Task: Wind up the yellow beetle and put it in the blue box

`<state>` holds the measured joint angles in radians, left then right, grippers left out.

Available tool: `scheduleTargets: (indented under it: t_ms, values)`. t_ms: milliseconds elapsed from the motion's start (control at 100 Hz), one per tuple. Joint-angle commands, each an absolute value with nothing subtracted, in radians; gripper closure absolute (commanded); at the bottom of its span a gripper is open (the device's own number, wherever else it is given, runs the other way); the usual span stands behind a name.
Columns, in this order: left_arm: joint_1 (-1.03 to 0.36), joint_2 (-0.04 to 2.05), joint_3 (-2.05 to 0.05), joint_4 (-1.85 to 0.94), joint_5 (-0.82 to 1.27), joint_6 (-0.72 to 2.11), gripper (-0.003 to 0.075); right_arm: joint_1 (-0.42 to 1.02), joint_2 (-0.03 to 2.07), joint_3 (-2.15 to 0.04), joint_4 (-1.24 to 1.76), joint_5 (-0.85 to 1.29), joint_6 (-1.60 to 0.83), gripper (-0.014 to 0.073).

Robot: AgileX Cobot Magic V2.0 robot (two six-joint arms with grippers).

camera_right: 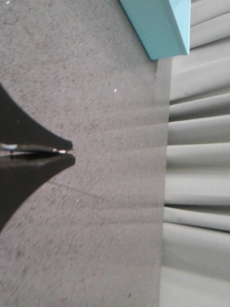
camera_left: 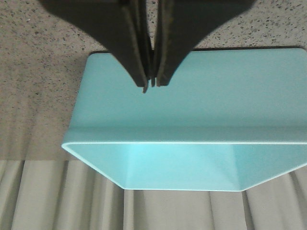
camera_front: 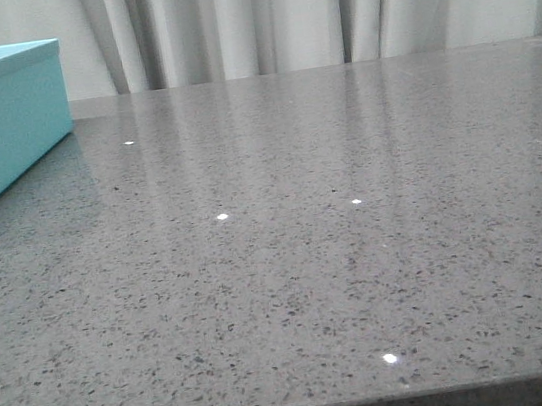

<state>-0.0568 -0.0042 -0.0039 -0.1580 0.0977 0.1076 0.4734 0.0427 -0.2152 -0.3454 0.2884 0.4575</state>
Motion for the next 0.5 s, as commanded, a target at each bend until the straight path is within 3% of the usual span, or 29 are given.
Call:
scheduleTargets:
  t_ms: [0, 150, 490]
  values:
    - [-0.065, -0.036, 0.04, -0.169, 0.033, 0.107, 0.0741, 0.38, 0.057, -0.184, -0.224, 0.019, 0.316, 0.0652]
    - [-0.065, -0.036, 0.04, -0.169, 0.033, 0.107, 0.0741, 0.246, 0.057, -0.101, -0.148, -0.148, 0.25, 0.0652]
    - [-0.065, -0.036, 0.04, -0.169, 0.033, 0.107, 0.0741, 0.078, 0.025, 0.009, -0.074, -0.071, 0.186, 0.0652]
